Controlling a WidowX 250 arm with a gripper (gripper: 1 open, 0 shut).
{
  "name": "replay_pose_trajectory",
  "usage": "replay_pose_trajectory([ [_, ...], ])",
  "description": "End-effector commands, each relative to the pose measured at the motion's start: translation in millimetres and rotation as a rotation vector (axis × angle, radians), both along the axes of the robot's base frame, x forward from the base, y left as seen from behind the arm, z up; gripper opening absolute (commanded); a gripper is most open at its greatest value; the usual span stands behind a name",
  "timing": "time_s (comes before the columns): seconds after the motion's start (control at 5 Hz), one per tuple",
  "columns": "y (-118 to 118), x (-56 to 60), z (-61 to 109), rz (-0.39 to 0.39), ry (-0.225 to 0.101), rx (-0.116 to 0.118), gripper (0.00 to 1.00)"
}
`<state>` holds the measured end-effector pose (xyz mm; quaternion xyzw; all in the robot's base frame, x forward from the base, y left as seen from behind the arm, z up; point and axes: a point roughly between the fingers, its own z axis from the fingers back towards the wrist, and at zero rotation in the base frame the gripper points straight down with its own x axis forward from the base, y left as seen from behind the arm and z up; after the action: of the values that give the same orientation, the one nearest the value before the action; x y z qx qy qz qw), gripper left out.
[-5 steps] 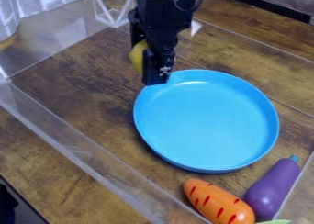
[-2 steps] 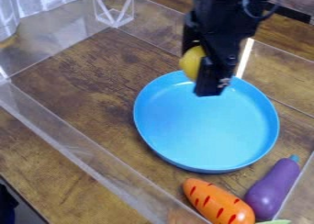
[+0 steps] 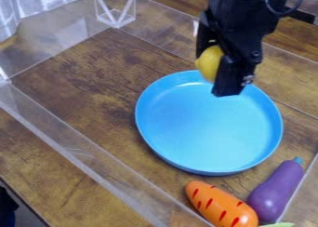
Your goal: Put the lemon on the blue tray
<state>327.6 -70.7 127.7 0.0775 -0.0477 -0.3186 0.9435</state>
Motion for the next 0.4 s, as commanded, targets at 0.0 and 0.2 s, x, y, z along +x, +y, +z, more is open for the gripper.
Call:
replay_pose_trajectory([
  [0.0, 0.2, 7.8, 21.0, 0.065, -0.046, -0.033, 1.0],
  [0.2, -0.1, 12.0, 19.0, 0.111, -0.042, -0.044, 1.0],
])
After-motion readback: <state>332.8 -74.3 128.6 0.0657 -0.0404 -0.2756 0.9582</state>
